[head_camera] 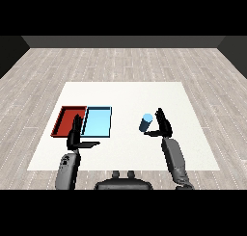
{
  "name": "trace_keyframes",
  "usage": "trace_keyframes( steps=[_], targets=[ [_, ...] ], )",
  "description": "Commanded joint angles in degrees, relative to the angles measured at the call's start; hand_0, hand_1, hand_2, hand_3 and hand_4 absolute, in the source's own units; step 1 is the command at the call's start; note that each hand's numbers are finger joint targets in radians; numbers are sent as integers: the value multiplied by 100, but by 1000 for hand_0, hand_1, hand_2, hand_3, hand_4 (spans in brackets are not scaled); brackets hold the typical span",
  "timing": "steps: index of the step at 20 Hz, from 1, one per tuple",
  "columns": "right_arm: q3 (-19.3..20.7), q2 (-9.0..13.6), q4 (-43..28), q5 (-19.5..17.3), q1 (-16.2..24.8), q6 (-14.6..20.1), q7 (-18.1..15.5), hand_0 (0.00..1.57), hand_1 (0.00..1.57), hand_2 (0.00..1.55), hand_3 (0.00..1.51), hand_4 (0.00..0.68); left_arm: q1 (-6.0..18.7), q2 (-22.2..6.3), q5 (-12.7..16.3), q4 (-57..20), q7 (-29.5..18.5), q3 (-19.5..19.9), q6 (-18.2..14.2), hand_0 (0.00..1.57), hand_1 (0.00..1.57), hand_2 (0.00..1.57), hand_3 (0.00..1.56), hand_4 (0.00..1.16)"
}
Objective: Pick the blue can and put it in the blue box
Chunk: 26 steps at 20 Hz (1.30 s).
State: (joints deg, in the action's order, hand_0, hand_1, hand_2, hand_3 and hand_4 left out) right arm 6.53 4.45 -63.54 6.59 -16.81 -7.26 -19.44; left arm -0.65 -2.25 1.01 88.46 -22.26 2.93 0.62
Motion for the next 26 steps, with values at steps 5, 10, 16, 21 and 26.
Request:
trace_keyframes(
  steps=[5, 10, 16, 21, 26],
  targets=[
    [105, -60, 998, -60, -627, 272, -174, 0, 0, 0, 0, 0, -463, 70, -140, 355, -132, -190, -29, 0, 0, 0, 0, 0],
    [194, -154, 1309, 103, -825, 392, -167, 0, 0, 0, 0, 0, 44, -63, -66, 60, 78, -3, -11, 0, 0, 0, 0, 0],
    [365, -100, 2134, 251, -1337, 296, -239, 0, 0, 0, 0, 0, -148, -142, 9, 384, 242, 85, -16, 0, 0, 0, 0, 0],
    [271, -287, 2433, 186, -1166, 367, -658, 0, 0, 0, 0, 0, -349, -38, -144, 406, -90, -13, -99, 0, 0, 0, 0, 0],
    [544, -48, 3466, 286, -1891, 144, -1041, 0, 0, 0, 0, 0, -481, 20, -41, 627, 159, -53, -115, 0, 0, 0, 0, 0]
  ],
)
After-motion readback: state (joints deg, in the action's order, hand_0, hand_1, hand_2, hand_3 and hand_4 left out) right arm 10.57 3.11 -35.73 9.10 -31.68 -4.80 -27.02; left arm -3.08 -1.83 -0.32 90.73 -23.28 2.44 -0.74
